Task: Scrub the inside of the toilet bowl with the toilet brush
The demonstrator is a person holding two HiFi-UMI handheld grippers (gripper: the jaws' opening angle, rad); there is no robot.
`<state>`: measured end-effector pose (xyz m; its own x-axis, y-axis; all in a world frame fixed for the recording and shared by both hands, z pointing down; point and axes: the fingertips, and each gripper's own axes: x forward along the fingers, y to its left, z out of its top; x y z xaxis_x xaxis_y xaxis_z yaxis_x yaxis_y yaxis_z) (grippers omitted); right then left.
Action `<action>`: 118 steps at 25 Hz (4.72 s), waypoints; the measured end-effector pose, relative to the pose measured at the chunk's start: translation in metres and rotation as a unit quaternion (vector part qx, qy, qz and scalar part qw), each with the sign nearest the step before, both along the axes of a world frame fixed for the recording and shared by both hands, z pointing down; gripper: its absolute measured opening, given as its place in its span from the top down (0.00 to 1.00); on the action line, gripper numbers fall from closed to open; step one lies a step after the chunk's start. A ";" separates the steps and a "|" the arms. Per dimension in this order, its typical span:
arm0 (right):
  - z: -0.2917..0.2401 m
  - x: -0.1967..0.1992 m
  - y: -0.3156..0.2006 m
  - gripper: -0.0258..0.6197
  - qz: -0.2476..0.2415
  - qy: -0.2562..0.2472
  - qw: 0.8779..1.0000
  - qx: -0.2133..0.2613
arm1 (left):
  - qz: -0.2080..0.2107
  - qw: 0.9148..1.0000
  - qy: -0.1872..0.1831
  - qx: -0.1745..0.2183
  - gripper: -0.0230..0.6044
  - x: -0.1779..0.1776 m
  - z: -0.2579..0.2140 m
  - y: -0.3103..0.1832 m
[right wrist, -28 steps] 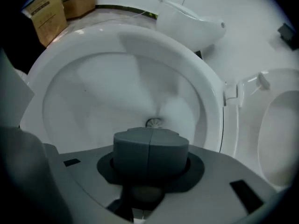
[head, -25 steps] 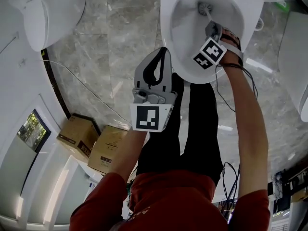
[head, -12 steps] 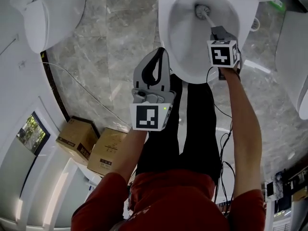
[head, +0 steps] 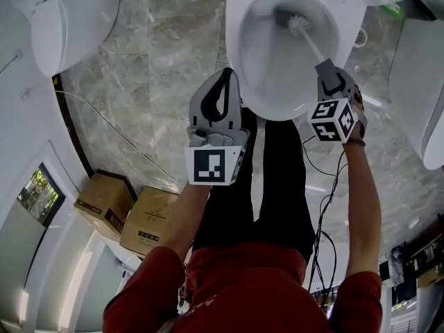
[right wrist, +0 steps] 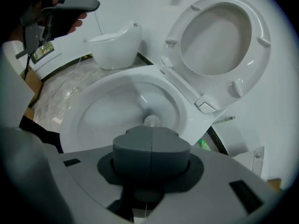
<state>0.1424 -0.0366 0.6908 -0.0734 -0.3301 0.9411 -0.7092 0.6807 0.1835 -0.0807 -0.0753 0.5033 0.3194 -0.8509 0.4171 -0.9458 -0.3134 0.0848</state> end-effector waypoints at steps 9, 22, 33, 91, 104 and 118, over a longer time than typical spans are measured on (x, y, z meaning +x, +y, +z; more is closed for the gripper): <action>0.001 -0.066 0.052 0.72 0.089 -0.099 0.988 -0.075 | 0.016 0.999 -0.016 -0.028 0.97 -0.003 0.011 0.007; -0.020 -0.050 -0.061 0.74 0.046 -0.088 0.993 0.060 | 0.021 0.999 -0.021 -0.031 0.97 0.003 0.013 0.016; -0.004 0.003 0.012 0.73 0.098 -0.047 0.994 -0.024 | 0.020 0.999 -0.018 -0.037 0.97 0.003 0.013 0.014; -0.007 -0.001 0.021 0.73 0.179 -0.053 0.982 -0.004 | 0.013 0.998 -0.017 -0.051 0.97 -0.002 0.023 0.025; -0.032 -0.067 0.050 0.73 0.251 -0.168 0.950 -0.073 | 0.016 1.000 -0.013 -0.020 0.97 0.004 -0.012 0.021; -0.313 -0.013 0.052 0.73 0.271 -0.217 0.932 0.102 | 0.020 0.997 0.012 0.080 0.97 0.003 -0.243 -0.004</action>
<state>0.1291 0.0157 0.3782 -0.2027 -0.5989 0.7747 -0.9765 0.1829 -0.1141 -0.0774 -0.0797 0.2606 0.3623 -0.8923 0.2695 -0.9308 -0.3616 0.0540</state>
